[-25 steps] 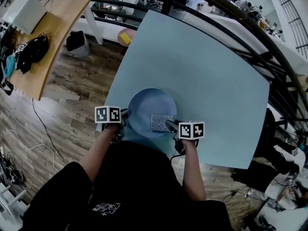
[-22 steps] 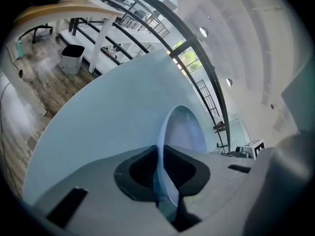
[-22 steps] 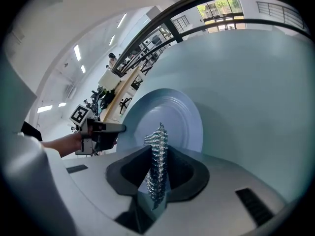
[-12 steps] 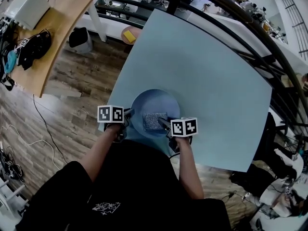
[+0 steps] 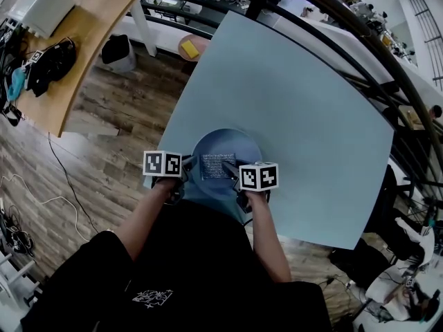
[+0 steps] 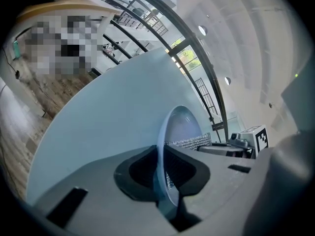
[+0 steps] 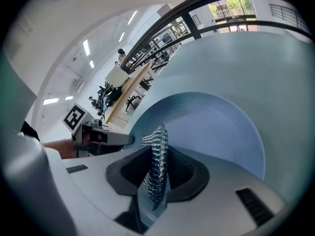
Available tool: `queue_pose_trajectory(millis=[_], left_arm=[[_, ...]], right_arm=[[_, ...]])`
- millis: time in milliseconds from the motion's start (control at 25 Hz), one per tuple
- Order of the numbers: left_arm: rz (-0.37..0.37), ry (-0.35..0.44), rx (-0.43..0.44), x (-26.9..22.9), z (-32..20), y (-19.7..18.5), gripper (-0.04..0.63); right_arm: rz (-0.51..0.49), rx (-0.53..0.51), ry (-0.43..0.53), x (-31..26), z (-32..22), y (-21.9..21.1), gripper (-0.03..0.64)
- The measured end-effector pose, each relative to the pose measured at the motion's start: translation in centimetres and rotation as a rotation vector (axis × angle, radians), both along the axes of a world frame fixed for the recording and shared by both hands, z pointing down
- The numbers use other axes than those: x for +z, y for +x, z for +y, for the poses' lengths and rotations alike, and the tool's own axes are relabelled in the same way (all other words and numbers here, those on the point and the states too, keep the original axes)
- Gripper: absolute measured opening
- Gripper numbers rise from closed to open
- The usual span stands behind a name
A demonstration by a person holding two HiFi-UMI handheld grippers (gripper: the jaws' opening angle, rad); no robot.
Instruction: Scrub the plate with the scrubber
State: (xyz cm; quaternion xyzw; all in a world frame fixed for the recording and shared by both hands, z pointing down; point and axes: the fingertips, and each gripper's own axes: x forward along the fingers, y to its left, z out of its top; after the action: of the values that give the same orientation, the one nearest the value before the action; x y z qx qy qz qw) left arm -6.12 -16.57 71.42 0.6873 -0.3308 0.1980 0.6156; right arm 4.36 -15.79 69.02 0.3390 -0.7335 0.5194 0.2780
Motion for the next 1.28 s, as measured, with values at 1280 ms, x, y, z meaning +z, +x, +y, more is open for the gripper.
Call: queue_pose_trajectory(millis=[1280], left_arm=[[-0.026, 0.021, 0.064, 0.0, -0.4, 0.2, 0.043]], right_arm=[[0.097, 0.33, 0.072, -1.0, -3.1, 10.1, 0.087]])
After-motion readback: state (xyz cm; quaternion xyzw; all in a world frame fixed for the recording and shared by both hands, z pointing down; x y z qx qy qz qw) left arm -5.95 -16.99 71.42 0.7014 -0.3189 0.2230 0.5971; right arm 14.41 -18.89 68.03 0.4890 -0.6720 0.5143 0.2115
